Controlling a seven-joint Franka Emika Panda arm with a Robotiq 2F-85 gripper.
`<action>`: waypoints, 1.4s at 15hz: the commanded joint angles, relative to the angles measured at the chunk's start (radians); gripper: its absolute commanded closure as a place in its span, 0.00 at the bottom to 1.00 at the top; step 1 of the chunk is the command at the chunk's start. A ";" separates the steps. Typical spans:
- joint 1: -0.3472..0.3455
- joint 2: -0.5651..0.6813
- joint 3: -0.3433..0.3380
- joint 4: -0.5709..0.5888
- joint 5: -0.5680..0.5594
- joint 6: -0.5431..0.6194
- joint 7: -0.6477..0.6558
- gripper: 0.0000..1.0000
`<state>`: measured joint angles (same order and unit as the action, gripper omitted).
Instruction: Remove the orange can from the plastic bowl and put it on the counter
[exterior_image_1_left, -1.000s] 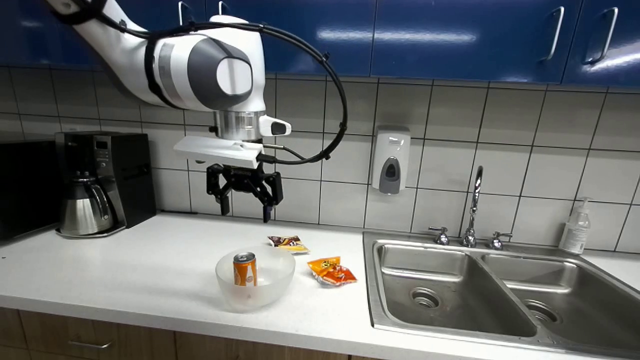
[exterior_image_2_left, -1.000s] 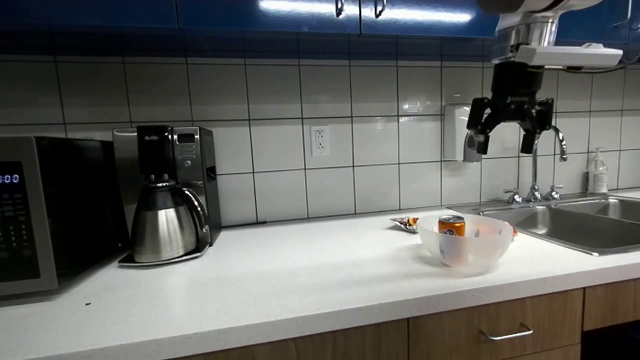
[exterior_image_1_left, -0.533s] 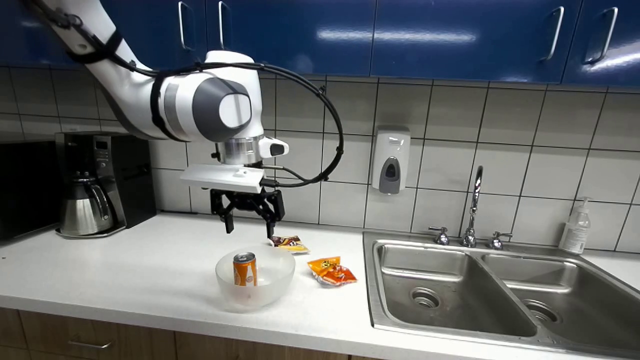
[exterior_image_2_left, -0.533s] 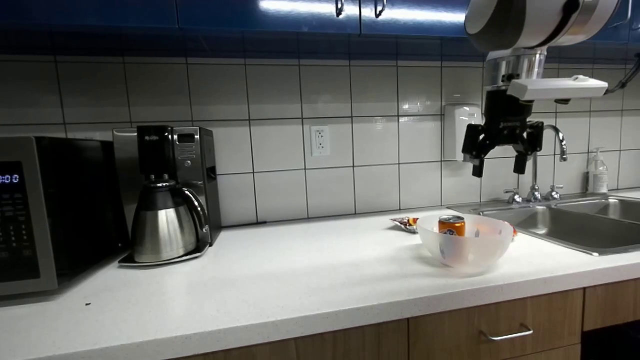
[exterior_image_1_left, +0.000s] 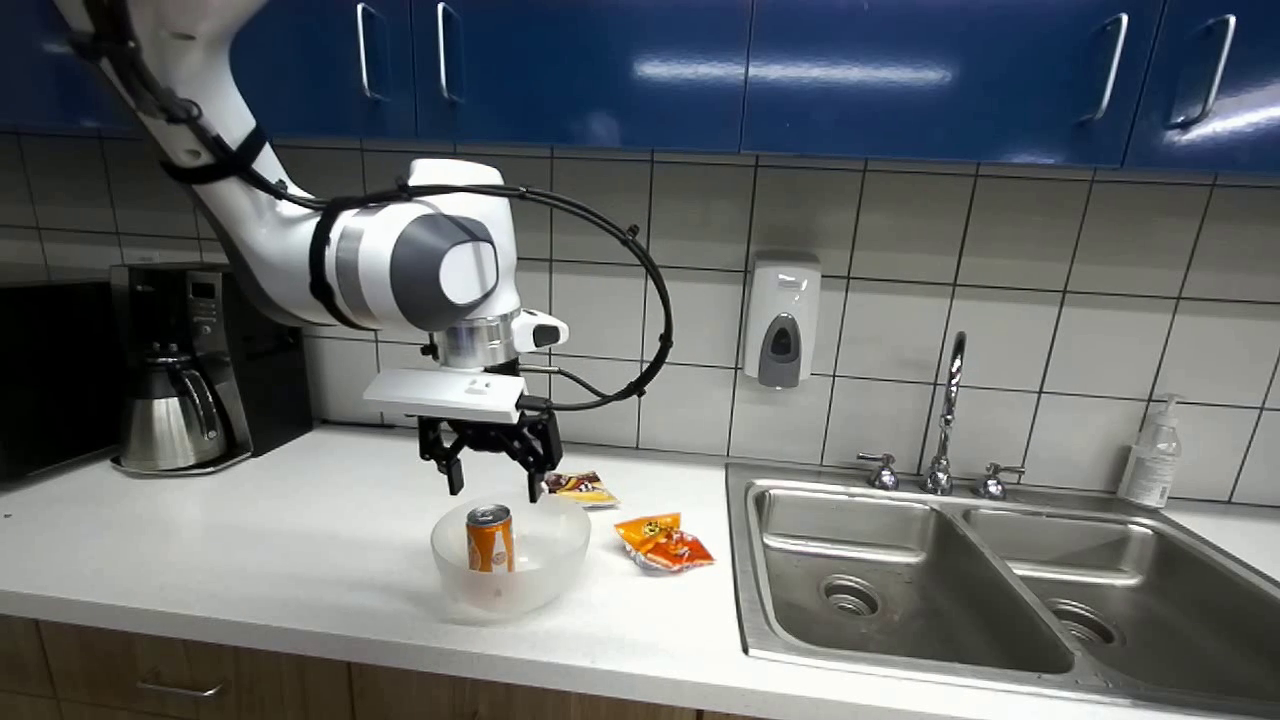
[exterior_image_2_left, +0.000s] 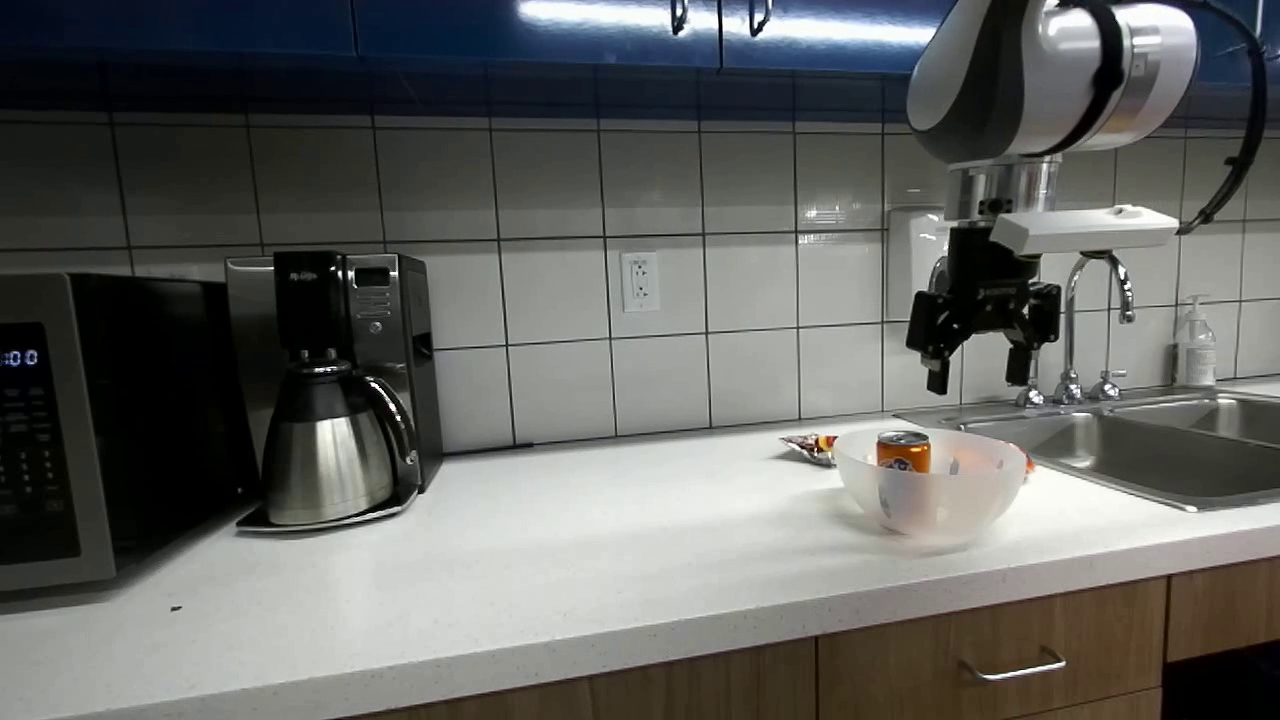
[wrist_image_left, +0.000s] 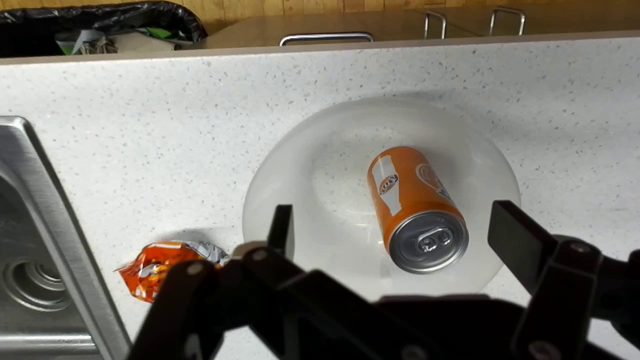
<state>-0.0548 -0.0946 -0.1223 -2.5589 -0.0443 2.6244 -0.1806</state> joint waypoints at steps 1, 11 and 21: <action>-0.005 0.062 0.023 0.039 -0.022 0.023 0.021 0.00; 0.012 0.200 0.057 0.117 -0.019 0.054 0.026 0.00; 0.016 0.303 0.069 0.196 -0.010 0.045 0.019 0.00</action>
<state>-0.0341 0.1715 -0.0662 -2.4015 -0.0443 2.6732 -0.1801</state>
